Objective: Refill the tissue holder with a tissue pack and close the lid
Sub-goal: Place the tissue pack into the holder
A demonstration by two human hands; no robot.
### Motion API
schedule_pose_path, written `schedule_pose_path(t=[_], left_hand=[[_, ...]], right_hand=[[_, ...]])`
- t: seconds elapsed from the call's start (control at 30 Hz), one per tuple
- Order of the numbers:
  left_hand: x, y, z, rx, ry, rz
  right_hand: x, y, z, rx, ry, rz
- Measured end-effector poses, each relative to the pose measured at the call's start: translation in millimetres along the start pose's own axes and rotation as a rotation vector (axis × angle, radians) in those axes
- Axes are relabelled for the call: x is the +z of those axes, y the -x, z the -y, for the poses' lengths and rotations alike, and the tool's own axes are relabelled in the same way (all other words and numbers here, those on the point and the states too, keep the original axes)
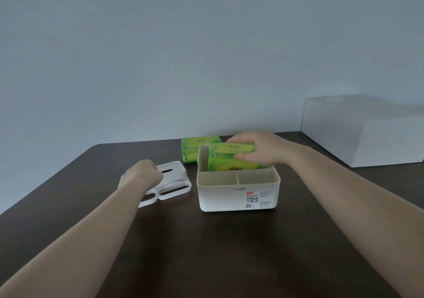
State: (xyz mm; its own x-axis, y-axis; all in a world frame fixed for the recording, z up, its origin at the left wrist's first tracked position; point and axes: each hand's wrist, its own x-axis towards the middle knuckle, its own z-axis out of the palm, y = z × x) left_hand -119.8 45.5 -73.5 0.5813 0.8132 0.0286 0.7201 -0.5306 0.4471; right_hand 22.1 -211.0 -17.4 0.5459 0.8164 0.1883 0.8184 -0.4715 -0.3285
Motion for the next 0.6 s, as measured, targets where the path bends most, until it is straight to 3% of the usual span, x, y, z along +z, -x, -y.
schedule_pose_path(t=[0.1,0.2,0.4,0.6], left_hand=[[-6.9,15.6,23.6,-0.159,-0.17,-0.042],[-11.4,20.8,56.9,-0.304,-0.161,-0.008],[-14.0,34.3,70.5,-0.24,0.073,0.046],[-14.2,39.9,61.6,-0.201,0.037,0.015]], right_hand=[[-2.2,9.5,10.6,0.015,-0.036,-0.175],[2.1,18.3,21.5,0.014,-0.078,-0.28],[17.7,24.5,32.0,0.028,-0.097,-0.237],[18.2,26.1,35.4,0.035,-0.103,-0.197]])
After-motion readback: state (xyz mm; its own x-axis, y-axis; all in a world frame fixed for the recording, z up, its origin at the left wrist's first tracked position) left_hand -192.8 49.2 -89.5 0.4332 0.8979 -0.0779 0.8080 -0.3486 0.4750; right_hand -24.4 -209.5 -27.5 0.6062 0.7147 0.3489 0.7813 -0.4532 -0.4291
